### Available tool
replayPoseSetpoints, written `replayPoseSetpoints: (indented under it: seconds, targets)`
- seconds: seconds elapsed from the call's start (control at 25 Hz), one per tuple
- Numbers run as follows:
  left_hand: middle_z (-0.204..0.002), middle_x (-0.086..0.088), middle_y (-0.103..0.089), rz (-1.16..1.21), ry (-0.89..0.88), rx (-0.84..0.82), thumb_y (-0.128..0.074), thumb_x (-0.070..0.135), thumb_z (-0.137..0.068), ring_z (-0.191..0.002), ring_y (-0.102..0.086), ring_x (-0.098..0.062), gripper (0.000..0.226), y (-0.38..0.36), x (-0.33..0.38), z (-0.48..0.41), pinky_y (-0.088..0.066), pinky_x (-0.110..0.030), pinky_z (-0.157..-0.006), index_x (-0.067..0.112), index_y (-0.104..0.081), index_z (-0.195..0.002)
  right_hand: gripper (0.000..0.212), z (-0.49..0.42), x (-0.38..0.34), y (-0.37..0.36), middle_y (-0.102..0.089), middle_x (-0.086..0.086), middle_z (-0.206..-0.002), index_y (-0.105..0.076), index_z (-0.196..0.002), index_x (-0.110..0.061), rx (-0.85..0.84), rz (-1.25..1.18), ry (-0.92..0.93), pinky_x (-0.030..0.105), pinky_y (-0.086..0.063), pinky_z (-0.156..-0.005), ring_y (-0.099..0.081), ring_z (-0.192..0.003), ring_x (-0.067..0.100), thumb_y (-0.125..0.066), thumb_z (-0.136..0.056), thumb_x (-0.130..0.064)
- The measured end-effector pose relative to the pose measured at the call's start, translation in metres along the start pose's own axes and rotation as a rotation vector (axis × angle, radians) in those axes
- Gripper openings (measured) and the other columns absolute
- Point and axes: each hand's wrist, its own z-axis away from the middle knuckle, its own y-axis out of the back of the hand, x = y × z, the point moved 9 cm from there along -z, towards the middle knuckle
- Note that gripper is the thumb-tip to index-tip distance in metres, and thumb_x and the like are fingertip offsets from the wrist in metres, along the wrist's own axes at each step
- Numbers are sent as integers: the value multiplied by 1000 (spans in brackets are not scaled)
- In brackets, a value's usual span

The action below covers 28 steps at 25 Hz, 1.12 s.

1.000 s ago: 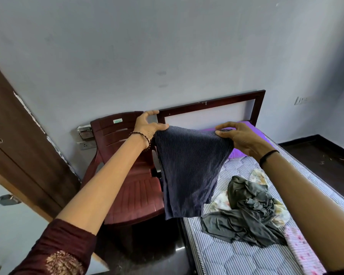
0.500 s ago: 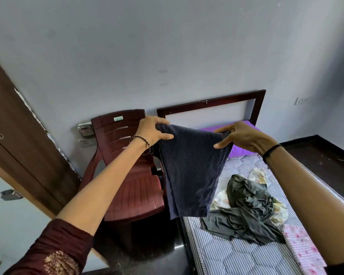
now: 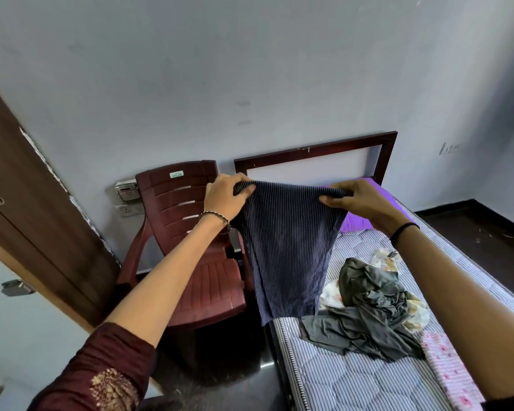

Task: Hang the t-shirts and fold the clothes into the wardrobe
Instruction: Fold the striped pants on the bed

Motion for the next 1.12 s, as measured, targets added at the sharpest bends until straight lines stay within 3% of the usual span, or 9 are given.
replayPoseSetpoints:
  seconds: [0.16, 0.36, 0.52, 0.64, 0.72, 0.8, 0.88, 0.96, 1.12]
  targets:
    - [-73, -2, -63, 57, -3, -123, -57, 38, -98, -69, -61, -24, 27, -19, -5, 5, -37, -29, -67, 15, -68, -105, 34, 9, 9, -8, -57, 3, -72, -69, -81, -4, -35, 78, 36, 32, -37, -66, -52, -71, 14, -76, -91, -36]
    - [-78, -10, -68, 126, -14, -99, -53, 32, -100, -69, -60, -22, 25, -35, -3, 20, -34, -29, -61, 11, -66, -103, 37, 32, 28, -9, -46, -6, -61, -61, -69, -13, 16, -25, 36, 22, -30, -54, -42, -55, 4, -73, -94, -38]
    - [-51, 4, -50, 205, -4, -137, -50, 29, -102, -46, -51, 1, 25, -64, 11, 42, -35, -13, -54, 8, -64, -99, 45, 56, 66, -3, -48, -4, -62, -60, -66, -12, 118, -119, -52, 32, -32, -61, -45, -61, 9, -70, -94, -46]
    - [-60, -6, -59, 273, 18, -212, -48, 35, -102, -57, -57, -16, 26, -105, 18, 60, -47, -22, -80, 14, -64, -98, 52, 84, 96, 0, -59, 6, -65, -64, -76, -3, 155, -119, -95, 35, -39, -62, -52, -63, 10, -64, -96, -51]
    - [-74, -19, -65, 358, 58, -300, -49, 33, -102, -64, -56, -28, 26, -135, 24, 71, -44, -24, -66, 12, -63, -93, 56, 99, 119, 5, -70, 16, -77, -66, -81, -5, 176, -126, -126, 38, -47, -67, -60, -70, 14, -61, -92, -60]
    - [-79, -17, -65, 426, 101, -375, -50, 32, -102, -67, -55, -26, 25, -160, 31, 83, -43, -35, -65, 18, -62, -86, 63, 110, 145, 7, -70, 22, -83, -65, -84, -1, 168, -188, -187, 39, -47, -68, -62, -74, 21, -61, -90, -64]
    - [-72, -9, -55, 462, 154, -455, -50, 31, -102, -60, -46, -19, 25, -196, 33, 94, -37, -28, -60, 19, -62, -84, 71, 115, 178, 8, -68, 24, -88, -61, -89, 5, 169, -198, -259, 38, -47, -69, -64, -77, 27, -63, -90, -66]
    - [-69, -6, -45, 418, 208, -496, -49, 30, -102, -53, -37, -12, 28, -232, 25, 104, -28, -17, -48, 7, -63, -92, 59, 116, 211, 4, -71, 12, -86, -66, -91, 1, 170, -168, -308, 33, -49, -69, -67, -79, 22, -62, -96, -58]
    - [-64, 1, -49, 274, 226, -557, -45, 31, -104, -50, -39, -10, 35, -317, -2, 117, -31, -17, -45, 1, -62, -99, 48, 102, 290, -30, -76, 1, -91, -72, -97, -12, 146, -79, -371, 33, -54, -74, -71, -87, 18, -58, -97, -58]
